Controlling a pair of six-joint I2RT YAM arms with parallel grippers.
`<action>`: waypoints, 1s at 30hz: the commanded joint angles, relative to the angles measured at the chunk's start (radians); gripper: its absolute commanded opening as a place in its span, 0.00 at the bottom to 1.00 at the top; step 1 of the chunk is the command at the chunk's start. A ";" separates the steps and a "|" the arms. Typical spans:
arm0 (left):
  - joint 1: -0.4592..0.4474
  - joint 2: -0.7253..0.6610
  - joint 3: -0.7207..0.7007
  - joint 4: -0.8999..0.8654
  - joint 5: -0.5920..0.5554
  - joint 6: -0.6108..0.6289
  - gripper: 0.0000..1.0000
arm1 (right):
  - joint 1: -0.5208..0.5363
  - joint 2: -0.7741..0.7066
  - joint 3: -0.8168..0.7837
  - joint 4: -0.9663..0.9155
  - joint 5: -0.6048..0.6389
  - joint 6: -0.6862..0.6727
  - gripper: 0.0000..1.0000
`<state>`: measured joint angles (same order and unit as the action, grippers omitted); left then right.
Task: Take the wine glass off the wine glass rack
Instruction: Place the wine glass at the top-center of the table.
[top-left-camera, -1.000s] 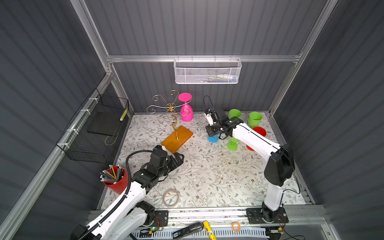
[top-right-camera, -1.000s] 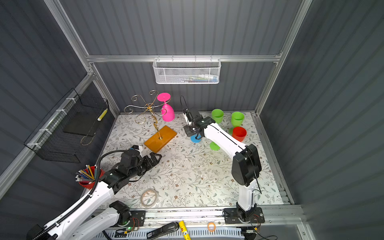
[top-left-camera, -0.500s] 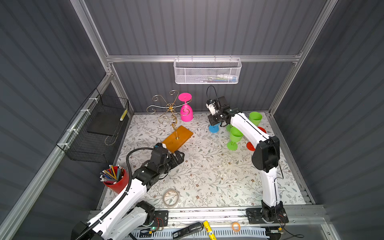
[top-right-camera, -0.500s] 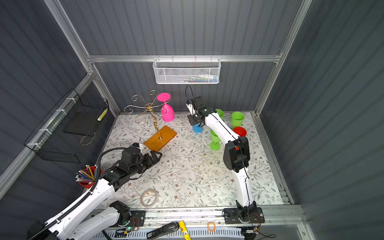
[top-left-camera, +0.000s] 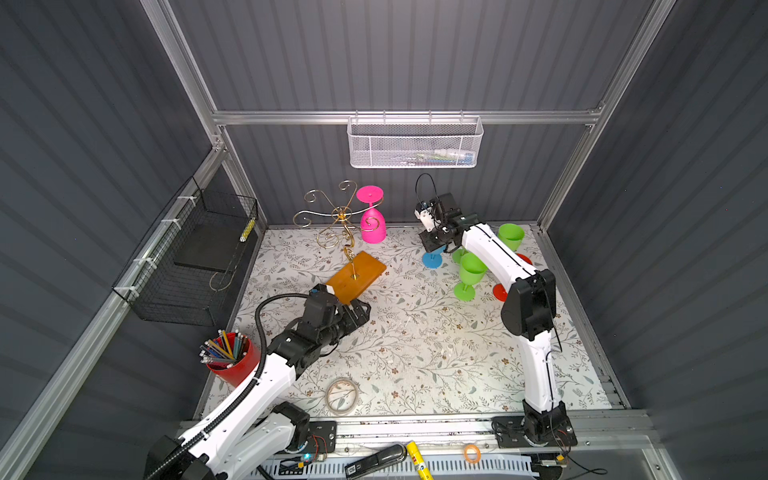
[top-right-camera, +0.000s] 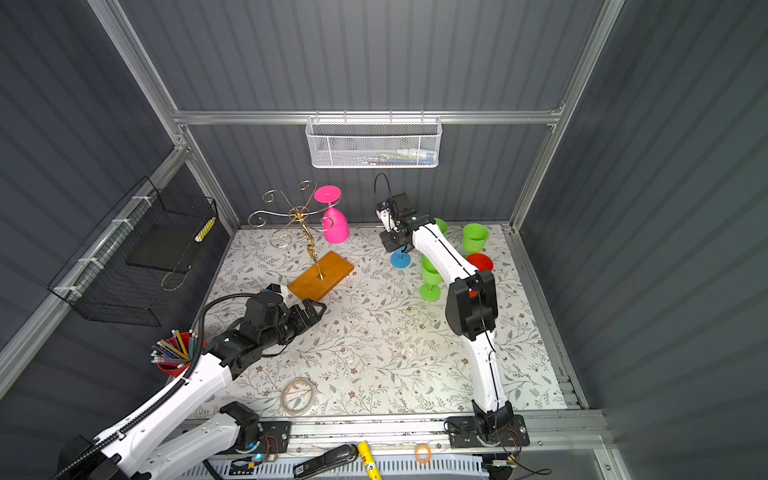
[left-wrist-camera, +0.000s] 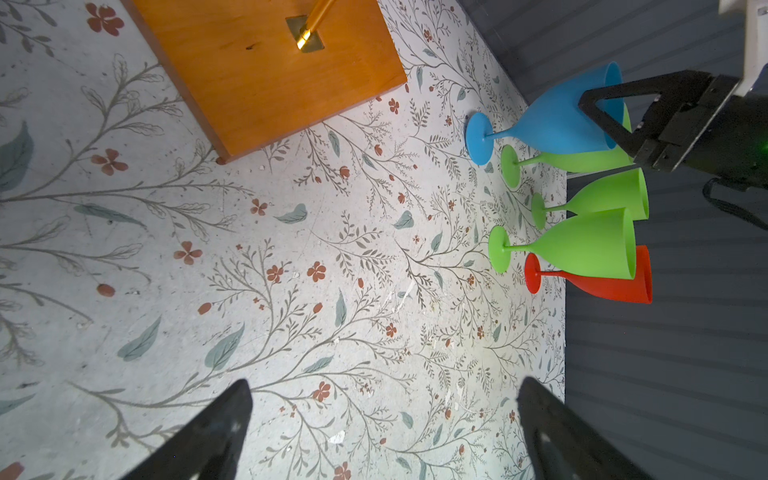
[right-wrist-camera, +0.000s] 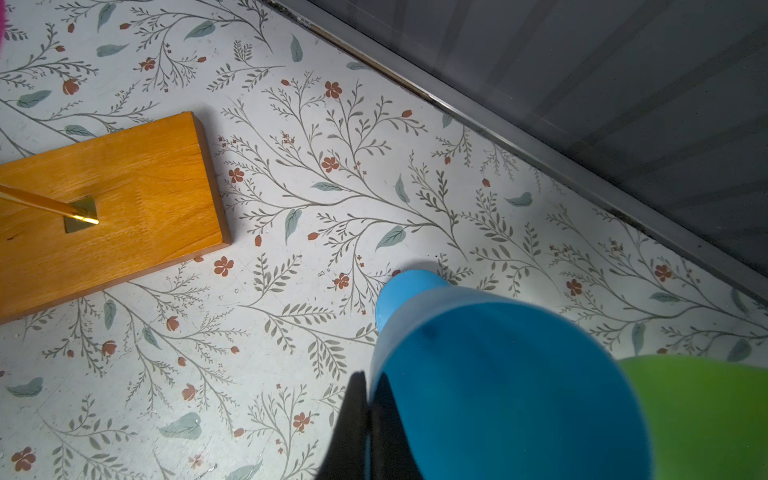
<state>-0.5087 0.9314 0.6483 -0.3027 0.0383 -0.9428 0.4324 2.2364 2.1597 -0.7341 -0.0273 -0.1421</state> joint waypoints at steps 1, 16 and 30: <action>0.007 0.004 0.033 0.014 0.013 -0.008 1.00 | -0.011 0.029 0.040 -0.035 -0.023 -0.015 0.09; 0.007 -0.033 0.038 -0.022 -0.011 0.002 1.00 | -0.012 -0.046 0.049 -0.032 -0.054 0.035 0.60; 0.007 -0.075 0.100 -0.169 -0.111 0.092 1.00 | -0.012 -0.382 -0.313 0.246 -0.138 0.228 0.75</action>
<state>-0.5087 0.8783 0.7078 -0.4091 -0.0299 -0.8978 0.4232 1.9129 1.9194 -0.5861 -0.1219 0.0128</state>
